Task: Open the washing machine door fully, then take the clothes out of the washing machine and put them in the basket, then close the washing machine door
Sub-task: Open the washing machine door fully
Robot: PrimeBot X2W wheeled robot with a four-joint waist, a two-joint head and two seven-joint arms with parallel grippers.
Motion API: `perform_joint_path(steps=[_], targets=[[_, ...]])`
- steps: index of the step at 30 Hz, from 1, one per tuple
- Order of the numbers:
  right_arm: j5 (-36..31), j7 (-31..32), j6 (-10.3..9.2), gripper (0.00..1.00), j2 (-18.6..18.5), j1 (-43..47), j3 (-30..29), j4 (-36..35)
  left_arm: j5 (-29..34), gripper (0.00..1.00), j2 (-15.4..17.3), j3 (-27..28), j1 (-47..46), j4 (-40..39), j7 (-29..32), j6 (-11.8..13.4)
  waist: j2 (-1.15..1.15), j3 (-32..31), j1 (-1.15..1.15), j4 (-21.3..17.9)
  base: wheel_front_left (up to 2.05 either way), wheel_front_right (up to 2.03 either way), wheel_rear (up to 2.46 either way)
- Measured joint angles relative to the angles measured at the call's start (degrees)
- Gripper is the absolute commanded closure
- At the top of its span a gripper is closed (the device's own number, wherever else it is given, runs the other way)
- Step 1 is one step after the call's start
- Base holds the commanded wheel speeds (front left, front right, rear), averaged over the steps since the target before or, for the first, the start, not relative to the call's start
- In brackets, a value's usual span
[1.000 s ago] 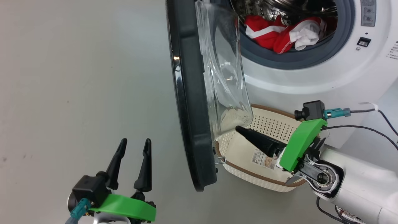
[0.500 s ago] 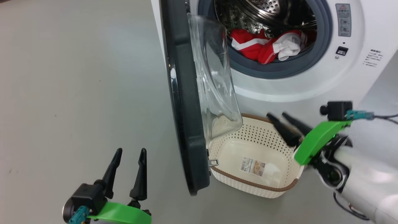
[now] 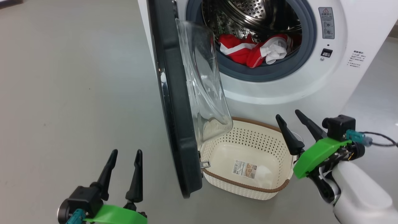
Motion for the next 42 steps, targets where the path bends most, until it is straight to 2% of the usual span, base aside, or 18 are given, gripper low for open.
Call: perform_joint_path(steps=[5, 8, 11, 15, 32, 33, 34, 35, 36, 37, 38, 42], targets=[[-19.6, -0.3, 0.0, 0.0, 6.5, 10.5, -16.2, -11.4, 0.6, 0.0, 0.0, 0.3, 0.8, -0.3, 0.0, 0.0, 0.0, -0.4, 0.0, -0.1, 0.0, 0.0, 0.0], [-27.5, -0.4, 0.02, 0.0, 10.8, 17.2, -21.2, -18.4, 0.8, 0.0, 0.0, 0.7, 0.8, -0.9, 0.0, 0.0, 0.0, -0.5, 0.0, 0.0, 0.0, 0.0, 0.0], [-32.4, -0.4, 0.02, 0.0, 12.2, 21.4, -24.2, -23.3, 1.0, 0.0, 0.1, 1.0, 0.8, -1.2, 0.0, 0.0, 0.0, -0.6, 0.0, 0.0, 0.0, 0.0, 0.0], [-35.4, -0.4, 0.02, 0.0, 12.6, 24.3, -26.4, -27.1, 1.0, 0.0, 0.1, 1.0, 1.1, -1.4, 0.0, 0.0, 0.0, -0.7, 0.0, 0.1, 0.0, 0.0, 0.0], [-33.1, -0.4, 0.02, 0.0, 12.7, 26.5, -26.3, -30.6, 0.8, 0.0, 0.1, 1.3, 1.8, -2.0, 0.0, 0.6, 0.0, -0.3, 0.0, 0.1, 0.0, 0.0, 0.0], [-32.8, -0.4, 0.02, 0.0, 12.7, 26.5, -26.3, -30.6, 0.8, 0.1, 0.1, 1.3, 1.8, -2.0, 0.0, 0.6, 0.0, -0.3, 0.0, 0.1, 0.0, 0.0, 0.0], [-32.6, -0.4, 0.02, 0.0, 12.7, 26.5, -26.3, -30.6, 0.7, 0.43, 0.1, 1.2, 1.8, -2.0, 0.0, 0.6, 0.0, -0.4, 0.0, 0.1, 0.0, 0.0, 0.0], [-32.4, -0.4, 0.02, 0.0, 12.7, 26.5, -26.2, -30.6, 0.7, 0.43, 0.1, 1.2, 1.8, -2.0, 0.0, 0.6, 0.0, -0.4, 0.0, 0.1, 0.0, 0.0, 0.0], [-32.2, -0.4, 0.02, 0.0, 12.7, 26.5, -26.1, -30.5, 0.7, 0.67, 0.1, 1.1, 1.8, -2.0, 0.0, 0.6, 0.0, -0.5, 0.0, 0.1, 0.0, 0.0, 0.0], [-32.1, -0.4, 0.02, 0.0, 12.7, 26.5, -26.1, -30.5, 0.7, 0.95, 0.1, 0.9, 1.8, -1.9, 0.0, 0.6, 0.0, -0.5, 0.0, 0.1, 0.0, 0.0, 0.0], [-31.9, -0.4, 0.02, 0.0, 12.7, 26.5, -26.1, -30.4, 0.7, 1.0, 0.1, 0.7, 1.8, -1.9, 0.0, 0.6, 0.0, -0.6, 0.0, 0.1, 0.0, 0.0, 0.0], [-31.5, -0.4, 0.02, 0.0, 12.7, 27.3, -25.7, -30.1, 0.7, 1.0, 0.1, 0.4, 1.8, -1.5, 0.0, 0.6, 0.0, -1.0, 0.0, 0.1, 0.0, 0.0, 0.0]])
